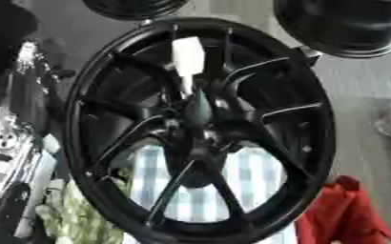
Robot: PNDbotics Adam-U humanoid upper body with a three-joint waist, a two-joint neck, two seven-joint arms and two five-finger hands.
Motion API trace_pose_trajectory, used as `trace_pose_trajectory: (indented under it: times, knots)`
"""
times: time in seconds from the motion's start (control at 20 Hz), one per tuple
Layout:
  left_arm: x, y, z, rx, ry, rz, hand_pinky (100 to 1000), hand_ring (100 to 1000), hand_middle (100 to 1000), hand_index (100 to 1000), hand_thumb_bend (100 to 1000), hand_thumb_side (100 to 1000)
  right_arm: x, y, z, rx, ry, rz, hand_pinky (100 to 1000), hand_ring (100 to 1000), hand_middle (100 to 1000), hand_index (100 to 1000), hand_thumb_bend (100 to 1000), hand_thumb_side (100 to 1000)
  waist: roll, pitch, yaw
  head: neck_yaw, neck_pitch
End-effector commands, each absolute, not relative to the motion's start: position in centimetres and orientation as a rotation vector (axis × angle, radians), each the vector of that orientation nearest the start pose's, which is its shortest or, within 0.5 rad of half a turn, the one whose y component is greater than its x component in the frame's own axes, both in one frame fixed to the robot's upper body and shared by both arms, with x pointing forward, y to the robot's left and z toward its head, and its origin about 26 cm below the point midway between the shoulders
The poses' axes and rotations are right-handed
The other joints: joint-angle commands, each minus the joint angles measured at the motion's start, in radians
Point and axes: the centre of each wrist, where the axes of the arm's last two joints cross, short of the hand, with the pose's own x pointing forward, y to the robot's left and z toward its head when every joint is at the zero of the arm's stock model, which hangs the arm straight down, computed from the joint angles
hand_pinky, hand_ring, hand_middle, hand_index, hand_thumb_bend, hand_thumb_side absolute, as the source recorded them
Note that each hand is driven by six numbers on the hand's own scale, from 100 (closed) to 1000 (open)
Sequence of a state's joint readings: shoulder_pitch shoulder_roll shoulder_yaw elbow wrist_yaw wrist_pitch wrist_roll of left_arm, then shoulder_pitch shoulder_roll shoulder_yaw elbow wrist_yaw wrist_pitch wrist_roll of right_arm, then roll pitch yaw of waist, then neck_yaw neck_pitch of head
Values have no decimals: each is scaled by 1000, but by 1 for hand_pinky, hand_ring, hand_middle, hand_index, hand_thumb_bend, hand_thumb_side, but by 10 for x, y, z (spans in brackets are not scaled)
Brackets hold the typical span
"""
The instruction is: Pull the pin out of the wheel hub.
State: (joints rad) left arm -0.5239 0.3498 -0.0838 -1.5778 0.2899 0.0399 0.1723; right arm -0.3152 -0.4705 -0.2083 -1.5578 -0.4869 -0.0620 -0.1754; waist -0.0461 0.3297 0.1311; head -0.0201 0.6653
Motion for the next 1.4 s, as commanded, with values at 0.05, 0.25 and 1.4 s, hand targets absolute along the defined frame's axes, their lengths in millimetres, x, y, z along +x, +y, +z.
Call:
trace_pose_trajectory:
  times: [0.05, 0.25, 1.4]
  knots:
    - [380, 250, 183, -12, -2044, -120, 732, 858, 772, 786, 115, 863, 340, -387, 155, -162, -2017, -259, 909, 758, 823, 831, 100, 725, 2, -24, -1, -3, -8]
    - [380, 250, 183, -11, -2043, -120, 732, 858, 772, 786, 115, 864, 340, -387, 155, -161, -2016, -258, 909, 758, 824, 831, 100, 728, 2, -24, -1, -3, -7]
    - [381, 201, 343, 204, -2238, -817, 743, 864, 800, 803, 100, 693, 333, -400, 147, -217, -1983, -276, 910, 758, 825, 830, 100, 736, 29, -43, 14, -64, 26]
